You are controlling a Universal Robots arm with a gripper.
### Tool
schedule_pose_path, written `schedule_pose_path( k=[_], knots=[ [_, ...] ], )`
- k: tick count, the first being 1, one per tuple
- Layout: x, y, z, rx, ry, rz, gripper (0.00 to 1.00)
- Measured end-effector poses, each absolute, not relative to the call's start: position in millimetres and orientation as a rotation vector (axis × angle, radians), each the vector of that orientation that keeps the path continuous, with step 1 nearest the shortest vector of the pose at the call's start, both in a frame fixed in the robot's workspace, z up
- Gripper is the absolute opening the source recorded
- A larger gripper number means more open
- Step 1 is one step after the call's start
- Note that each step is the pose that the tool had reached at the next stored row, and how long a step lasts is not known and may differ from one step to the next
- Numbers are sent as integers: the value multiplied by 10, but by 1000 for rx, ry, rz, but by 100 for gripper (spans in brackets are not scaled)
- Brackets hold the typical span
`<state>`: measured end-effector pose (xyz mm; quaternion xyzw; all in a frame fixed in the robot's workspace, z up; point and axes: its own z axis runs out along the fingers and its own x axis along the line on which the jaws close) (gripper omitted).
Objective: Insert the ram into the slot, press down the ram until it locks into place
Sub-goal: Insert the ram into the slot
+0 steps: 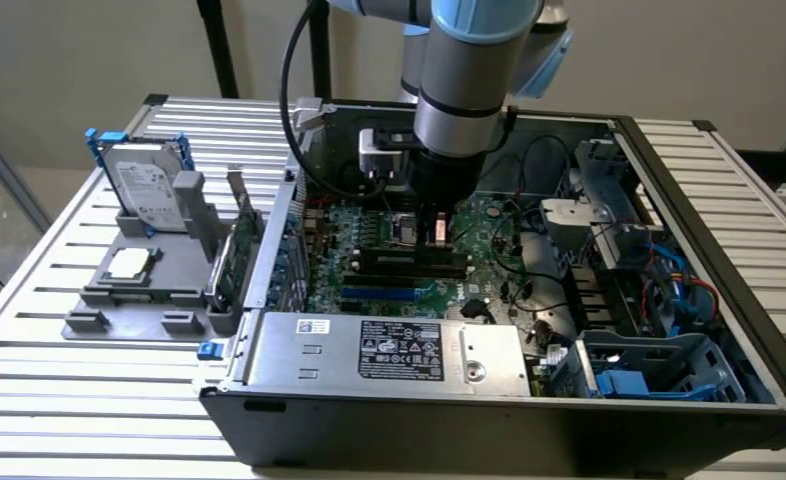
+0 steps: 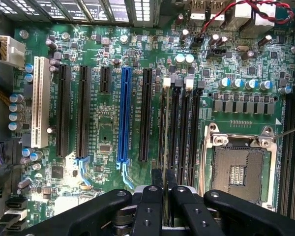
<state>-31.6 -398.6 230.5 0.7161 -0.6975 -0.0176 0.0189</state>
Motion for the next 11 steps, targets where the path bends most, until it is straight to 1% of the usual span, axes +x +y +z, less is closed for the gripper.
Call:
schedule_pose_path(
  k=[11],
  knots=[
    [-316, -3986, 2281, 2221, -2168, -54, 14]
  ],
)
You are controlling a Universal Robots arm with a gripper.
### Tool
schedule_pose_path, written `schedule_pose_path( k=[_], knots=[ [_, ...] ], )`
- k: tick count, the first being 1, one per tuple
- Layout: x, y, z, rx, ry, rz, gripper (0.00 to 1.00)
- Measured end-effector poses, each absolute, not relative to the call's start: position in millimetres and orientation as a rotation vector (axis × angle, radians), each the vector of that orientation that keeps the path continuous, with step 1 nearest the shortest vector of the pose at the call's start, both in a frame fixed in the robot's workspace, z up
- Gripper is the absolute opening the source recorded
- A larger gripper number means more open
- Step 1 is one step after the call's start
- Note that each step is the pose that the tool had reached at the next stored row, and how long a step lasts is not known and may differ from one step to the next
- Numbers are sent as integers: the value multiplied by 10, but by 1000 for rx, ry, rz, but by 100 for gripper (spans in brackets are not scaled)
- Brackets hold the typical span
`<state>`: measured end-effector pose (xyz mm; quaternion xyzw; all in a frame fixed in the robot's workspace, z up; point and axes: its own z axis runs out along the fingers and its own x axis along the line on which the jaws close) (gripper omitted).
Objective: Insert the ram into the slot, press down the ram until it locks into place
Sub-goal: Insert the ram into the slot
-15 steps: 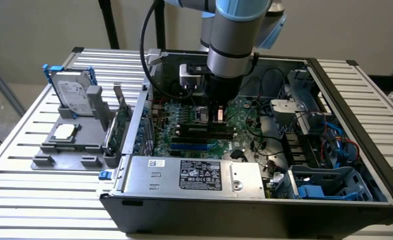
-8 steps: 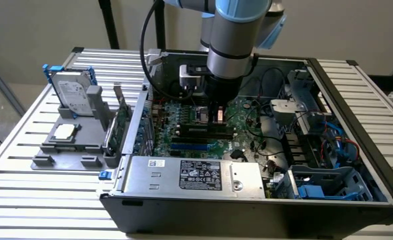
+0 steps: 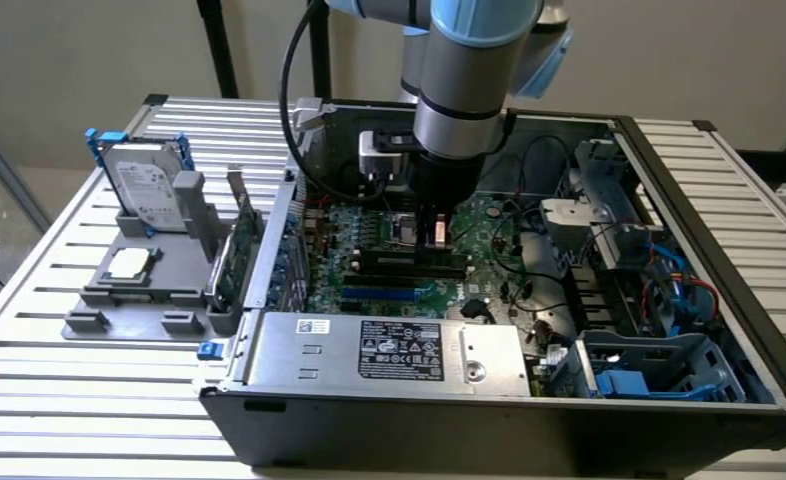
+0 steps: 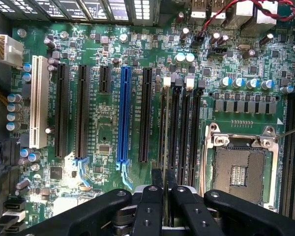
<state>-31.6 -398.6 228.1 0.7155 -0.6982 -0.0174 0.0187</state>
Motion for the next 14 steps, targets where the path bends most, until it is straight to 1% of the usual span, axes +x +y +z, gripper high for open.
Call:
schedule_pose_path(
  k=[14],
  knots=[
    [-316, -3985, 2250, 2210, -2181, -53, 14]
  ],
)
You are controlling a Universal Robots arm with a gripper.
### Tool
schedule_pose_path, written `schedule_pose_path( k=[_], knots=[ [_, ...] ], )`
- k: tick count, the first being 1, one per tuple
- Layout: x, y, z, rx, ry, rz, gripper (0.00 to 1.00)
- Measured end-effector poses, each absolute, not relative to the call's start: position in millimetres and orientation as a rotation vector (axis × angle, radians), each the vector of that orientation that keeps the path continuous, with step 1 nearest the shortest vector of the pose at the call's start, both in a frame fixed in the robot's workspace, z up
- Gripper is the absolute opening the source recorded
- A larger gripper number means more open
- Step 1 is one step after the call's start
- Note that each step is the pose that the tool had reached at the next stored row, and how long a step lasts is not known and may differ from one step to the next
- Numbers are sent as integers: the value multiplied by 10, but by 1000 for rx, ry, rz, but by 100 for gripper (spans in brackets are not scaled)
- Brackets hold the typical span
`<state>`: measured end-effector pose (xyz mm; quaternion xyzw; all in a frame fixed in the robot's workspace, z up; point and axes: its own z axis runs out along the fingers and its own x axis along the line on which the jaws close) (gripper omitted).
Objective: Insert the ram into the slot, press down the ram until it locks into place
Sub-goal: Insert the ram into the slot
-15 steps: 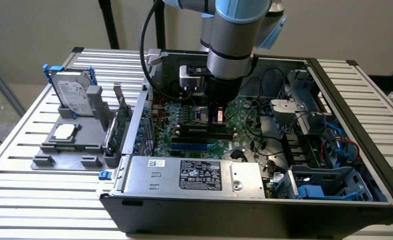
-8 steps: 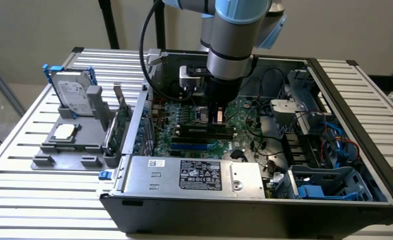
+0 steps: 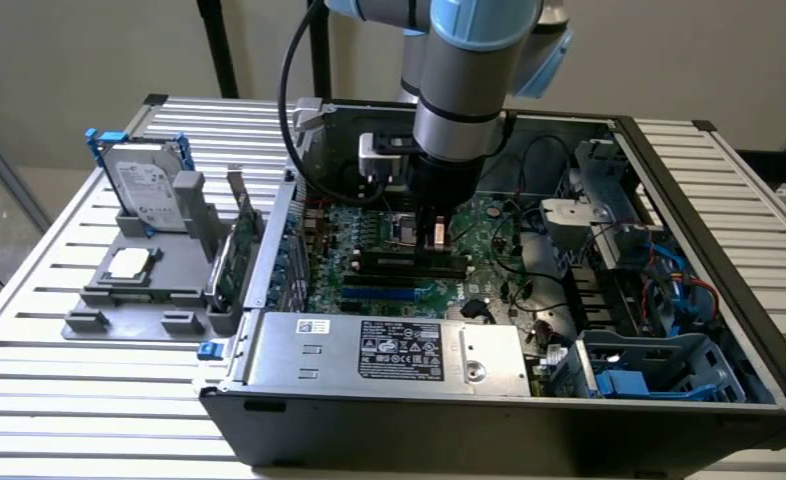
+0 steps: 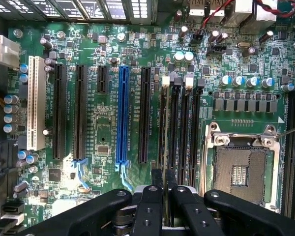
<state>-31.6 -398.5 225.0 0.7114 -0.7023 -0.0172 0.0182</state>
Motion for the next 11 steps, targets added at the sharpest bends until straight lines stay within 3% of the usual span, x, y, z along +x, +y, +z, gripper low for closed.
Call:
schedule_pose_path(
  k=[10, 11],
  knots=[
    [-324, -3985, 2211, 2210, -2182, -51, 15],
    [-324, -3984, 2211, 2210, -2182, -51, 22]
  ],
)
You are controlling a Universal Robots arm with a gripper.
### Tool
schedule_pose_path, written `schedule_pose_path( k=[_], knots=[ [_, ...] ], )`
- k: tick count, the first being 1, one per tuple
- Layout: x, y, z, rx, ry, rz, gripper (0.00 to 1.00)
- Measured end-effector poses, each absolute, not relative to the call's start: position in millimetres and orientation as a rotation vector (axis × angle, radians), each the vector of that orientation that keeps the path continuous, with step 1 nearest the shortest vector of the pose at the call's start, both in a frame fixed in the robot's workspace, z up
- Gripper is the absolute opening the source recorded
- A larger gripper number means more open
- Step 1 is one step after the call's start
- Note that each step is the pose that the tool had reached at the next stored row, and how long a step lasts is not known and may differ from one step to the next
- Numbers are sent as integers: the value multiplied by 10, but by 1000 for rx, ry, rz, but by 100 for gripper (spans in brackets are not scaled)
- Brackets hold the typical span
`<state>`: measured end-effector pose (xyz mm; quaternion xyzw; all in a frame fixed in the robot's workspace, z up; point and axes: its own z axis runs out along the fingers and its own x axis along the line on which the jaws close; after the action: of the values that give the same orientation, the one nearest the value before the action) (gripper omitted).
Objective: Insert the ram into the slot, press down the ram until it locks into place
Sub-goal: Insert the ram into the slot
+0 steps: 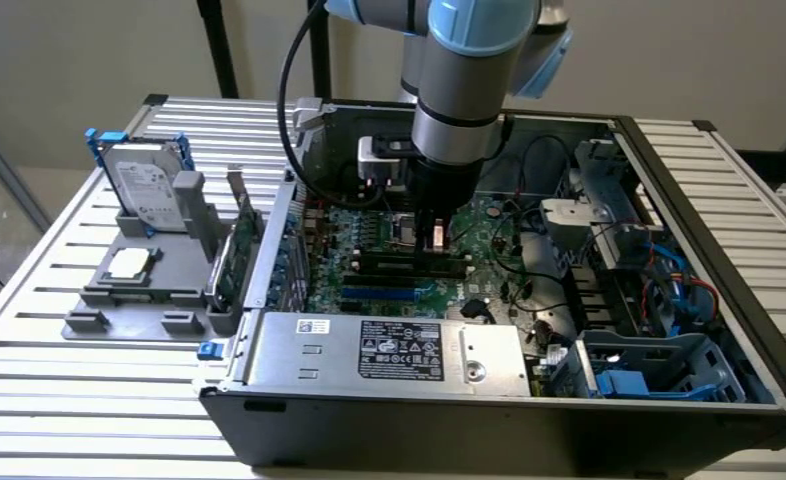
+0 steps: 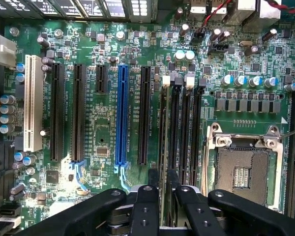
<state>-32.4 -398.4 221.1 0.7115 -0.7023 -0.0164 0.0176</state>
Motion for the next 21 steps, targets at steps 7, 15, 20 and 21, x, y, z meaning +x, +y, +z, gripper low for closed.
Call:
schedule_pose_path(
  k=[7, 15, 20, 21],
  knots=[
    [-328, -3984, 2282, 2211, -2182, -51, 22],
    [-406, -3989, 2396, 2213, -2180, -51, 22],
    [-406, -3989, 2416, 2213, -2180, -51, 11],
    [-406, -3989, 2416, 2213, -2180, -51, 11]
  ],
)
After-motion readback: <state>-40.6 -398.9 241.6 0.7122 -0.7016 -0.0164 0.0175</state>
